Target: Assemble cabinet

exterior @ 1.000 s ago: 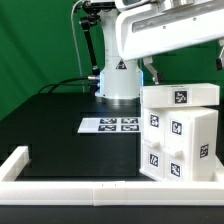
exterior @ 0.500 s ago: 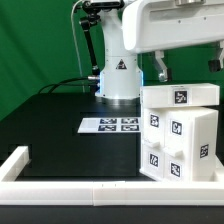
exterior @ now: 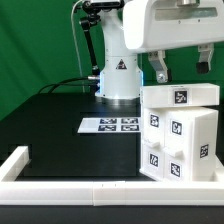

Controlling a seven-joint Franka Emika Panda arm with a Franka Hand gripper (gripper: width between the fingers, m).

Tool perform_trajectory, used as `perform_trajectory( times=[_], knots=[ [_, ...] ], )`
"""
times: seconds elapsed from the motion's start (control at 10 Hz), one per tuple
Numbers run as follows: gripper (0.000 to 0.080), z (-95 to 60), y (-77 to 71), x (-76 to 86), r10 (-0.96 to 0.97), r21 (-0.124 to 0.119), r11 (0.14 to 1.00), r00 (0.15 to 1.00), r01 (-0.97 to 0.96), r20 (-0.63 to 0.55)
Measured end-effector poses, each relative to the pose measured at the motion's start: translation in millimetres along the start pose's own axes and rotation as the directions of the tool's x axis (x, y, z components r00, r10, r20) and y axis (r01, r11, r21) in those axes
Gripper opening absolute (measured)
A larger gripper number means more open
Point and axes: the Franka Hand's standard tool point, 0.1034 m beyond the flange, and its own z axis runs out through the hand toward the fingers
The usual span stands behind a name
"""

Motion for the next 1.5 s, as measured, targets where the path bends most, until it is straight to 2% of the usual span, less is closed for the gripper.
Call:
perform_trajectory(
  times=[0.2, 0.6, 0.8, 1.0, 1.4, 1.5],
  knots=[
    [0.0797, 1.7, 0.1, -1.1, -0.179, -0.008, 0.984, 0.984, 0.179, 0.006],
    [0.0797, 5.9, -1.7, -3.5, -0.513, -0.013, 0.857, 0.857, 0.514, 0.057],
    [0.0797, 10.2, -8.1, -5.5, -0.63, -0.006, 0.773, 0.77, 0.634, 0.102],
    [0.0797, 15.8, -11.7, -11.6, -0.754, 0.022, 0.652, 0.644, 0.758, 0.132],
    [0.0797, 26.1, -8.7, -21.3, -0.743, 0.032, 0.664, 0.656, 0.747, 0.131],
    [0.067, 26.1, -8.5, -21.4, -0.743, 0.032, 0.665, 0.656, 0.746, 0.131]
  ],
)
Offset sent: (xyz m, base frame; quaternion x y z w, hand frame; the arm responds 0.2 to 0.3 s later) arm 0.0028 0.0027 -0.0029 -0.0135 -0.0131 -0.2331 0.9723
